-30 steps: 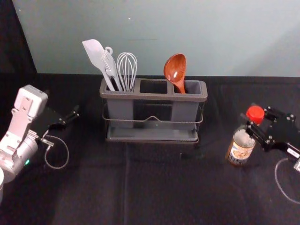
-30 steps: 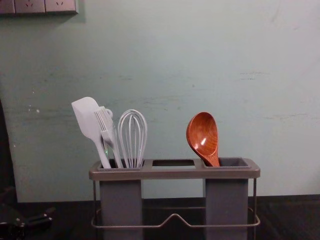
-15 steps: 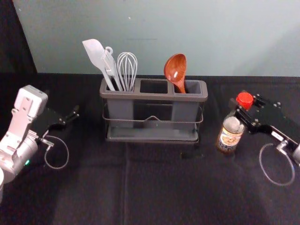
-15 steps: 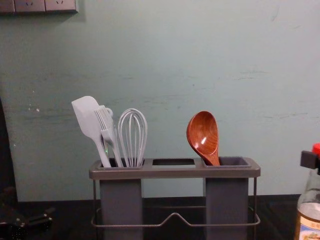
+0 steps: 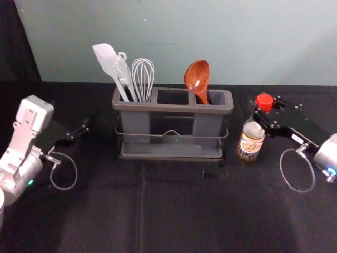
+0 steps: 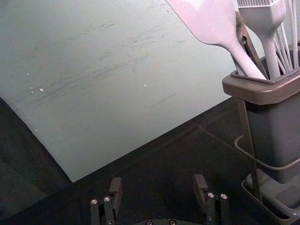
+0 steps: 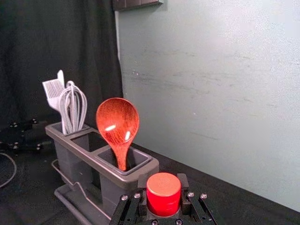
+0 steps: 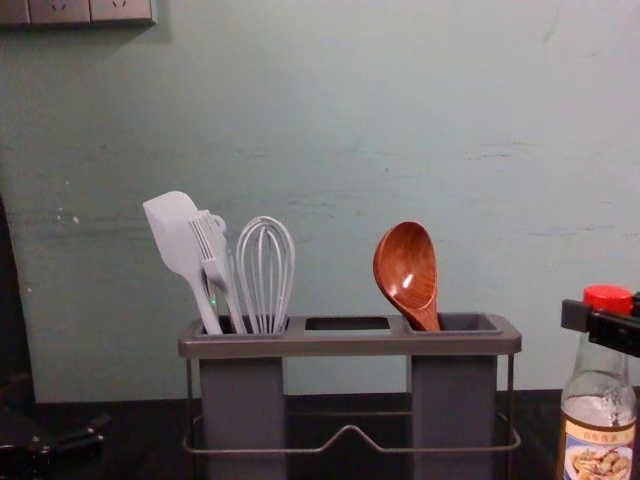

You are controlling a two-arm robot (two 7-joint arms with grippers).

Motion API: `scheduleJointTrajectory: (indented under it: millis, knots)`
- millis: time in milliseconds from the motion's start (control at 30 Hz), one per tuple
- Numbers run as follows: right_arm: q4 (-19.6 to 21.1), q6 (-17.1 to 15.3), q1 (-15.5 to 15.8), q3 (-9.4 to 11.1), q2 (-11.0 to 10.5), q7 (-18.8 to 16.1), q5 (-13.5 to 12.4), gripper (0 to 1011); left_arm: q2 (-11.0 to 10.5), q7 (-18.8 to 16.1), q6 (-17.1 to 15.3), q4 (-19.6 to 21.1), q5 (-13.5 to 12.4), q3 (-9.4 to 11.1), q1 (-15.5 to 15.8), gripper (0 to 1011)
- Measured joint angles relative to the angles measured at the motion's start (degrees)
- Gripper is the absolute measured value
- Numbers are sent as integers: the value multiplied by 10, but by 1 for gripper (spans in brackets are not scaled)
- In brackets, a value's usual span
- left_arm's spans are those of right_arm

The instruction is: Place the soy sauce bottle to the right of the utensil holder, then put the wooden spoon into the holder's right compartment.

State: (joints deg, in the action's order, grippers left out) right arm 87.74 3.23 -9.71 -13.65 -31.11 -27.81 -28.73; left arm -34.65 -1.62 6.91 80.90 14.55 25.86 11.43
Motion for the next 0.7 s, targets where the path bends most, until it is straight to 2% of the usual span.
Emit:
scheduleJointTrajectory:
  millis: [300,700]
  knots:
    - [-23,4,-20,-6,18,10,13,381,0,0,0,0,0,0,0,1005]
    - [-59,18,-41,-16,36,3,25,381,0,0,0,0,0,0,0,1005]
